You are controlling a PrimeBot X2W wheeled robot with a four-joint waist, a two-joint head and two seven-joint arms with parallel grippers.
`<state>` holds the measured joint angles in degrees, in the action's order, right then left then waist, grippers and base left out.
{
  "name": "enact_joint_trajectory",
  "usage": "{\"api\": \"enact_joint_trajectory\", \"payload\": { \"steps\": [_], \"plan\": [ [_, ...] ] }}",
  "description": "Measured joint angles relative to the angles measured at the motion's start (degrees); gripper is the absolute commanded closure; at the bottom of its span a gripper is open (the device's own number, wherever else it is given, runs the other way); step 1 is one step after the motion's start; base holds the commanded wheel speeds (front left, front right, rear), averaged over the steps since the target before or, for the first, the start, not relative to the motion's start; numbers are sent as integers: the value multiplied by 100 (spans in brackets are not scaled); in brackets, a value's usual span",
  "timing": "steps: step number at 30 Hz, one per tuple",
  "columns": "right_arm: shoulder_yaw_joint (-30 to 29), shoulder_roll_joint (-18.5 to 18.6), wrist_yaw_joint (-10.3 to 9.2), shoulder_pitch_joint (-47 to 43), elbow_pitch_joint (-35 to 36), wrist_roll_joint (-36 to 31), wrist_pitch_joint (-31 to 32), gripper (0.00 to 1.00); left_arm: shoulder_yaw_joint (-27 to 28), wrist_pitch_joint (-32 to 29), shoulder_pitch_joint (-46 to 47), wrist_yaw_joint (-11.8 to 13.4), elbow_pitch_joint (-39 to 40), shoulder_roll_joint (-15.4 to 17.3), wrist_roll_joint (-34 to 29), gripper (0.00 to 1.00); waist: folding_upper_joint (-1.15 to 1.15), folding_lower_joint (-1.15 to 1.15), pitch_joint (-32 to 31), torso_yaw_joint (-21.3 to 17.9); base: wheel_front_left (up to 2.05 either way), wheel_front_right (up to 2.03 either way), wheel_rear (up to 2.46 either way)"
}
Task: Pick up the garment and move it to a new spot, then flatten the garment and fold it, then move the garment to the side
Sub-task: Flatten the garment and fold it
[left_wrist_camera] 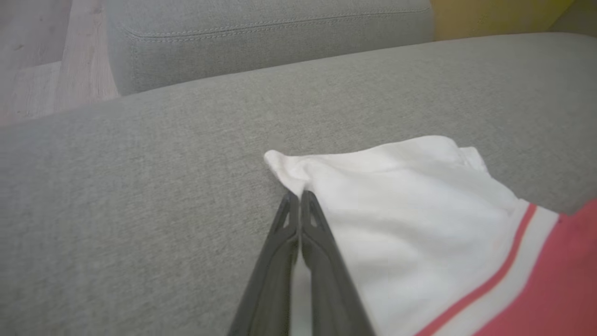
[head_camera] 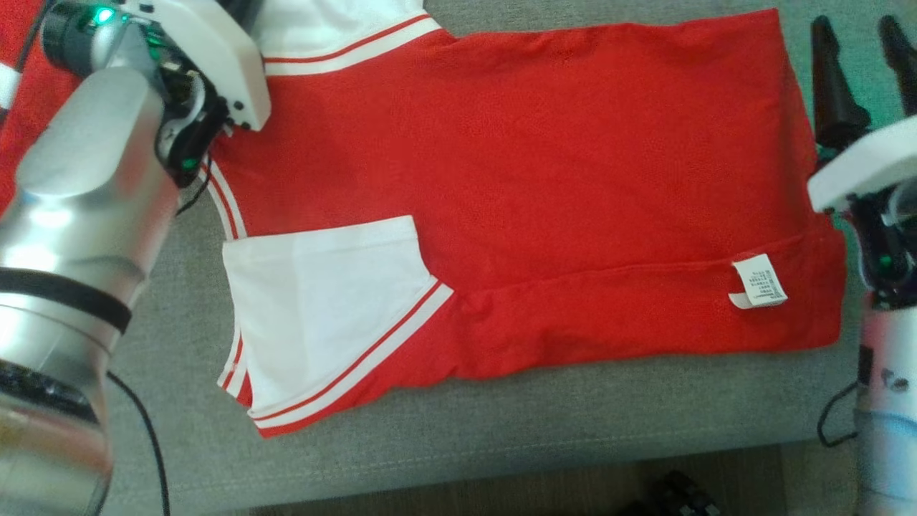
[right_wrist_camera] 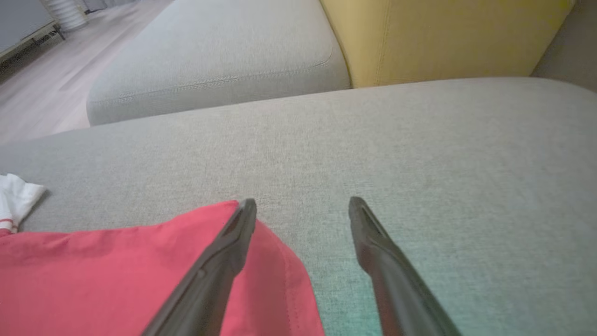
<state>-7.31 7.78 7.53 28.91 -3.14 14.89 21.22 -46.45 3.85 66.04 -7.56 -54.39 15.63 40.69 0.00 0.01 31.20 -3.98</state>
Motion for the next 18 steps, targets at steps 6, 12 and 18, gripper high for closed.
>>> {"api": "enact_joint_trajectory", "payload": {
  "steps": [6,12,18],
  "plan": [
    [353,74,0,302,-610,64,101,0,-236,-14,9,0,54,160,240,100,0,0,61,53,0,0,0],
    [593,127,0,492,-1006,66,97,0,-341,82,29,0,31,199,470,100,0,0,61,54,0,0,0],
    [731,175,0,576,-1282,64,182,0,-477,138,91,-1,-15,210,635,100,0,0,34,75,0,0,0]
  ]
}}
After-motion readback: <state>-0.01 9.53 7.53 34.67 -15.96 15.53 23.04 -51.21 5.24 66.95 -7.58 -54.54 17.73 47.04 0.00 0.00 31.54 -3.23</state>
